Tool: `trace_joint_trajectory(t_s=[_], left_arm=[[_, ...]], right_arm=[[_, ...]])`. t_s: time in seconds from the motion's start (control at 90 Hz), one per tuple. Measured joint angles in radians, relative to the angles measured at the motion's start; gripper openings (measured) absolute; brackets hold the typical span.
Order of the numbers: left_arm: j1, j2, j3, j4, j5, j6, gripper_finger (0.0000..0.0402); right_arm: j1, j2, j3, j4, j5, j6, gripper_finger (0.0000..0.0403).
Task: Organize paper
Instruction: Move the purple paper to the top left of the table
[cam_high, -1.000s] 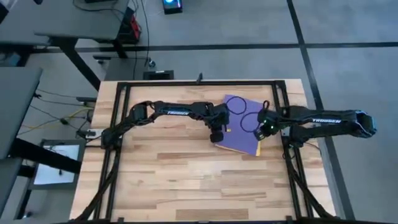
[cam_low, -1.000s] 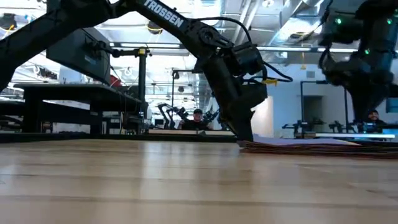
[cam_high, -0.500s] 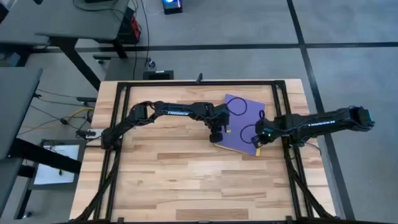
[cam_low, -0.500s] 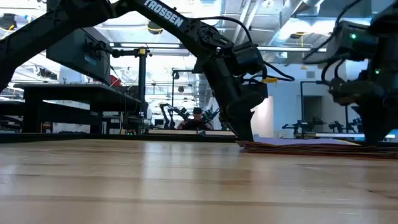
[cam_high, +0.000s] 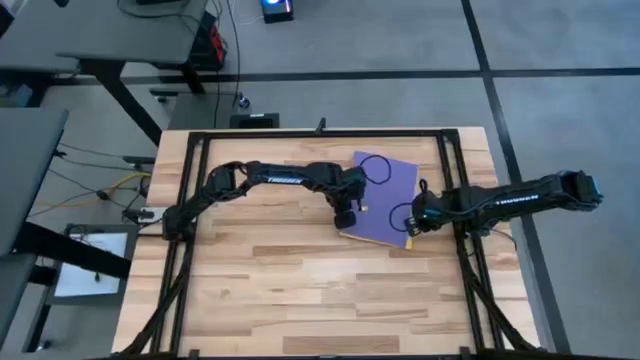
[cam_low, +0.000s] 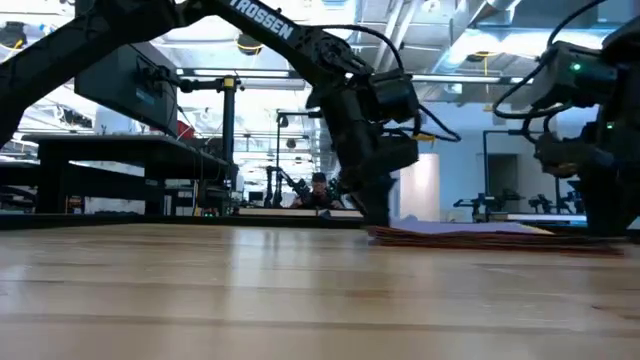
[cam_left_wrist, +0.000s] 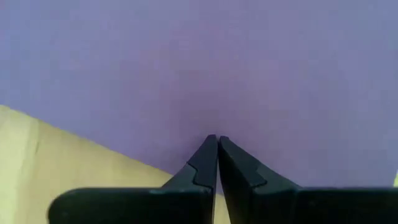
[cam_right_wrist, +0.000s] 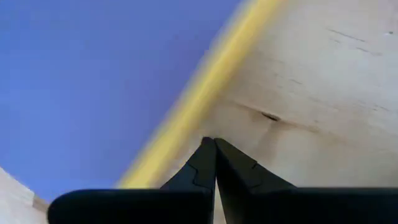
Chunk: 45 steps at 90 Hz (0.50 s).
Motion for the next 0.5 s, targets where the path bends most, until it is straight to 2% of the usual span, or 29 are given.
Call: trace_joint_trajectory(t_s=[0.111,0.222,0.367,0.5], left_arm=[[0.002,0.001,0.0,-0.089,-0.014,-0.019,0.0],[0.002,-0.01,-0.003,-0.081,-0.015,-0.02,0.0],[0.002,-0.017,-0.004,-0.036,-0.017,-0.031,0.0],[0.002,-0.017,-0.004,-0.028,-0.017,-0.033,0.0]], right_arm=[[0.0,0.0,0.0,-0.006,0.001,0.002,0.0],[0.0,-0.017,0.004,0.018,0.001,0.002,0.0],[-0.002,-0.037,0.024,0.167,0.035,0.048,0.0],[-0.006,0.006,0.002,0.25,0.067,0.102,0.0]])
